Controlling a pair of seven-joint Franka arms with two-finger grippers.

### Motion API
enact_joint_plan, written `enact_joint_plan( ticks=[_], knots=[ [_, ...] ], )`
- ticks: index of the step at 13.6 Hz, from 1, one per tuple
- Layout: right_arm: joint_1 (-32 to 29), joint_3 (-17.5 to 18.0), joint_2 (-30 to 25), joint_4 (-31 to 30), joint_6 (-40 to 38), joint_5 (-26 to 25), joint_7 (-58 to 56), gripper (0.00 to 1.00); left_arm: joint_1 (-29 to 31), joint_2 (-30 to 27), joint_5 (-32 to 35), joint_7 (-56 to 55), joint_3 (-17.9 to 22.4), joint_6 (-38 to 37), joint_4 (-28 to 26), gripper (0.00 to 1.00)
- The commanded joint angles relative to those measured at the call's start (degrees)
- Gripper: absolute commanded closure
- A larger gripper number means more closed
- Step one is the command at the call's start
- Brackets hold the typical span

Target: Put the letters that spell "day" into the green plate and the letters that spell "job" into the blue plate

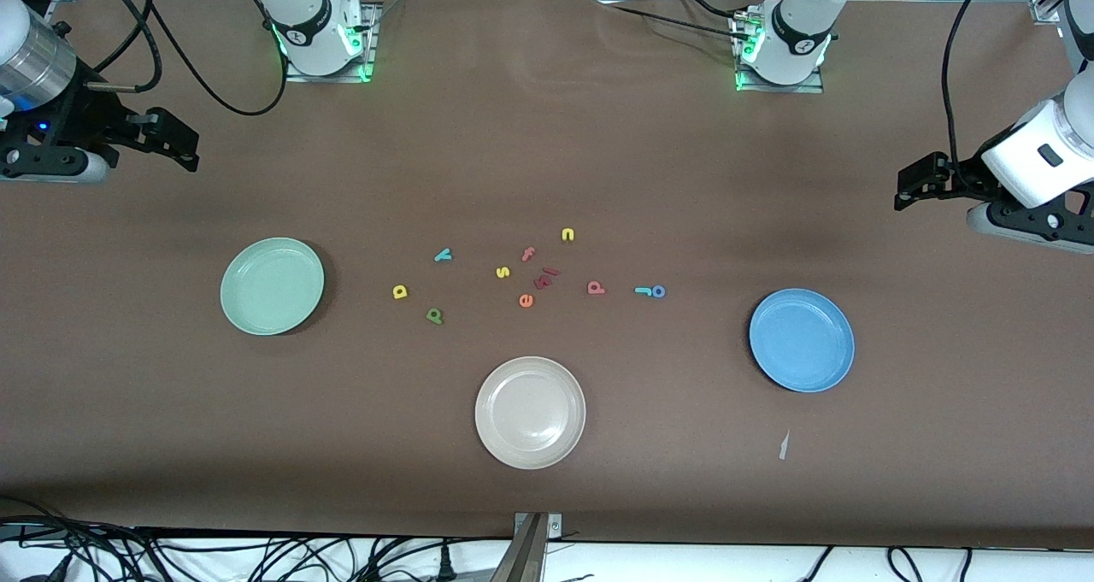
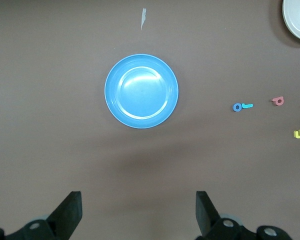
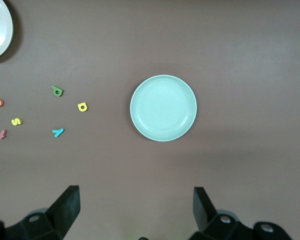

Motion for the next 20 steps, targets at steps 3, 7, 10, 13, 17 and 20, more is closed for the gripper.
enact_joint_plan(
  ticks=[3, 7, 10, 13, 17, 20],
  knots=[
    [-0.2, 0.2, 0.0, 1.1, -0.7, 0.8, -0.2, 0.00, 0.7, 0.0, -1.1, 1.4, -0.2, -0.2, 0.5, 0.00],
    [-0.1, 0.2, 0.0, 1.1, -0.8, 0.8, -0.2, 0.00, 0.4, 0.0, -1.2, 1.4, -0.3, -0.2, 0.5, 0.00],
    [-0.1, 0.2, 0.0, 1.1, -0.7, 0.7, -0.1, 0.00, 0.5, 0.0, -1.2, 1.4, -0.3, -0.2, 0.5, 0.00],
    [-0.1, 0.2, 0.0, 1.1, -0.6, 0.7, 0.0, 0.00, 0.5, 0.0, -1.2, 1.4, -0.3, -0.2, 0.5, 0.00],
    [-0.1, 0.2, 0.0, 1.1, -0.8, 0.8, 0.1, 0.00, 0.5, 0.0, -1.2, 1.4, -0.3, -0.2, 0.5, 0.00],
    [-0.1, 1.4, 0.0, 1.1, -0.5, 0.3, 0.3, 0.00, 0.5, 0.0, -1.2, 1.4, -0.3, -0.2, 0.5, 0.00]
  ],
)
